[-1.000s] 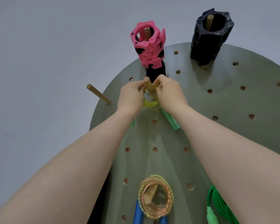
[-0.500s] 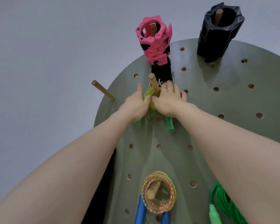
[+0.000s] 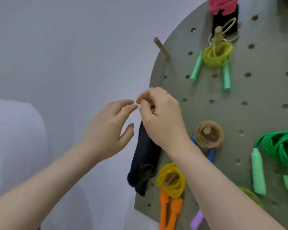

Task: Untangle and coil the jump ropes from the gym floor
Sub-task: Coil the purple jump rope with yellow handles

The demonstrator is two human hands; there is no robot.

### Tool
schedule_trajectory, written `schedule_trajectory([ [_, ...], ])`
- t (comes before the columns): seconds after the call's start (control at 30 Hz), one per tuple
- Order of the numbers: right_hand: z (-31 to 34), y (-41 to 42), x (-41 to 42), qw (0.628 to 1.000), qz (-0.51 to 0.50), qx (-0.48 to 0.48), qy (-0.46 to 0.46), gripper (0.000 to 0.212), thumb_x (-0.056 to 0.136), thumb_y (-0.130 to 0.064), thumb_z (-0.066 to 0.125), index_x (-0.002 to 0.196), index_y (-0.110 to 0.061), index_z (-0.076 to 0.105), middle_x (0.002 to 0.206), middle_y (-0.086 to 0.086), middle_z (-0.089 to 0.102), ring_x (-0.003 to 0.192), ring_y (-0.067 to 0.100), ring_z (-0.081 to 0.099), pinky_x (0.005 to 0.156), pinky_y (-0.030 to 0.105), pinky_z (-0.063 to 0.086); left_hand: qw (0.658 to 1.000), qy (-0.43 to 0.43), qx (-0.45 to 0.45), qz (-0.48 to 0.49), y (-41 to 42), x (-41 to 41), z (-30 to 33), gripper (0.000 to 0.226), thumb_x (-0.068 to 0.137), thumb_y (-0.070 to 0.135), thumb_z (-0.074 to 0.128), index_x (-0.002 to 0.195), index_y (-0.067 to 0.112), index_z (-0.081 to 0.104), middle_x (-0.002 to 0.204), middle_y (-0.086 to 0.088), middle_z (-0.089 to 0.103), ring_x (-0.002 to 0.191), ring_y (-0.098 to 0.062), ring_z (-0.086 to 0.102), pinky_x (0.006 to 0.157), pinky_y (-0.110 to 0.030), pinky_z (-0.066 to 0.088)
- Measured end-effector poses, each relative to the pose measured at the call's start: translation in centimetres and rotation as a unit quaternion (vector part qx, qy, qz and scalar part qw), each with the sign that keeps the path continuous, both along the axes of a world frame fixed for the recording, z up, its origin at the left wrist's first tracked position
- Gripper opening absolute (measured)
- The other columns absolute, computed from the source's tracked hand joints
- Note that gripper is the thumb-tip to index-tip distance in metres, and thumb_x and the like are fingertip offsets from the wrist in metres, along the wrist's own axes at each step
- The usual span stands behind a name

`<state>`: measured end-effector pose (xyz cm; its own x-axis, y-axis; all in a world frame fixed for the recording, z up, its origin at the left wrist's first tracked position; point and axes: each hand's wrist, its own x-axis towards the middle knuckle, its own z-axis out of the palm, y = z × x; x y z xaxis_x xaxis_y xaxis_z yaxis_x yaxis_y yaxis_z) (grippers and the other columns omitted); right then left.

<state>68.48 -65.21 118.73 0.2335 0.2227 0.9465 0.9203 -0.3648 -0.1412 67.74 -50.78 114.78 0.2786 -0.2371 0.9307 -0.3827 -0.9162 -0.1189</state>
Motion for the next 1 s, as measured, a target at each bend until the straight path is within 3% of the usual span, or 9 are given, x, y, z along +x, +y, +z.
schedule_trajectory([
  [0.1, -5.6, 6.5, -3.2, 0.989, 0.091, -0.08, 0.085, 0.025, 0.082, -0.025, 0.038, 0.082, -0.018, 0.061, 0.087, -0.003, 0.063, 0.082, 0.017, 0.059, 0.071, 0.039, 0.05, 0.993, 0.083, -0.084, 0.026, 5.1, -4.7, -7.4, 0.037, 0.084, 0.028, 0.041, 0.115, 0.016, 0.056, 0.114, 0.002, 0.057, 0.099, -0.017, 0.053, 0.073, -0.033, 0.048],
  [0.2, -12.4, 13.1, -7.0, 0.96, 0.18, -0.15, 0.155, 0.021, 0.085, -0.022, 0.042, 0.079, -0.019, 0.062, 0.078, -0.006, 0.063, 0.076, 0.016, 0.059, 0.068, 0.033, 0.049, 0.964, 0.16, -0.188, 0.096, 9.6, -11.0, -15.1, 0.045, 0.082, 0.036, 0.036, 0.114, 0.015, 0.059, 0.117, 0.004, 0.056, 0.094, -0.014, 0.055, 0.068, -0.037, 0.05],
  [0.37, -26.0, 22.4, -14.2, 0.859, 0.3, -0.311, 0.275, 0.021, 0.09, -0.015, 0.048, 0.075, -0.026, 0.058, 0.076, -0.003, 0.065, 0.074, 0.016, 0.059, 0.07, 0.035, 0.05, 0.866, 0.323, -0.278, 0.261, 14.9, -23.2, -28.9, 0.037, 0.084, 0.03, 0.037, 0.104, 0.012, 0.062, 0.116, -0.002, 0.055, 0.089, -0.023, 0.058, 0.066, -0.039, 0.049],
  [0.47, -34.9, 26.0, -19.8, 0.76, 0.349, -0.443, 0.323, 0.022, 0.09, -0.014, 0.047, 0.077, -0.024, 0.061, 0.078, -0.001, 0.067, 0.075, 0.019, 0.06, 0.071, 0.038, 0.051, 0.766, 0.408, -0.382, 0.317, 16.4, -31.1, -37.4, 0.025, 0.086, 0.019, 0.044, 0.097, 0.008, 0.064, 0.112, -0.008, 0.058, 0.096, -0.028, 0.057, 0.074, -0.036, 0.046],
  [0.6, -44.4, 28.8, -26.2, 0.624, 0.396, -0.596, 0.314, 0.02, 0.09, -0.013, 0.046, 0.083, -0.019, 0.065, 0.08, -0.001, 0.064, 0.08, 0.021, 0.059, 0.074, 0.031, 0.046, 0.595, 0.451, -0.553, 0.368, 14.8, -39.8, -46.3, 0.026, 0.089, 0.012, 0.045, 0.107, 0.007, 0.064, 0.109, -0.011, 0.065, 0.102, -0.027, 0.057, 0.083, -0.029, 0.039],
  [0.73, -53.9, 29.9, -31.3, 0.459, 0.42, -0.742, 0.25, 0.018, 0.092, -0.017, 0.049, 0.085, -0.009, 0.063, 0.09, 0.014, 0.066, 0.088, 0.031, 0.061, 0.082, 0.038, 0.049, 0.408, 0.321, -0.746, 0.417, 10.6, -46.4, -54.4, 0.024, 0.092, 0.01, 0.047, 0.108, 0.008, 0.065, 0.109, -0.011, 0.066, 0.096, -0.026, 0.063, 0.077, -0.023, 0.044],
  [0.83, -60.9, 29.7, -33.4, 0.358, 0.411, -0.807, 0.229, 0.017, 0.092, -0.018, 0.05, 0.088, -0.007, 0.062, 0.086, 0.007, 0.062, 0.071, 0.021, 0.058, 0.066, 0.027, 0.045, 0.286, 0.188, -0.848, 0.406, 6.9, -49.3, -60.4, 0.017, 0.092, 0.008, 0.047, 0.098, 0.01, 0.063, 0.094, -0.01, 0.063, 0.074, -0.023, 0.06, 0.056, -0.014, 0.044],
  [0.9, -65.6, 29.5, -34.4, 0.318, 0.393, -0.829, 0.241, 0.014, 0.092, -0.017, 0.049, 0.087, -0.011, 0.06, 0.086, 0.004, 0.06, 0.063, 0.015, 0.054, 0.055, 0.021, 0.042, 0.22, 0.123, -0.884, 0.394, 4.7, -50.9, -64.6, 0.018, 0.092, 0.007, 0.045, 0.099, 0.007, 0.061, 0.093, -0.01, 0.062, 0.07, -0.022, 0.057, 0.05, -0.013, 0.041],
  [1.0, -73.4, 29.0, -35.7, 0.305, 0.357, -0.847, 0.251, 0.015, 0.091, -0.011, 0.046, 0.082, -0.01, 0.058, 0.09, 0.008, 0.059, 0.067, 0.019, 0.054, 0.051, 0.015, 0.043, 0.148, 0.065, -0.902, 0.4, 2.1, -52.7, -71.6, 0.019, 0.092, 0.007, 0.043, 0.1, 0.007, 0.06, 0.094, -0.01, 0.063, 0.07, -0.023, 0.057, 0.057, -0.022, 0.042],
])
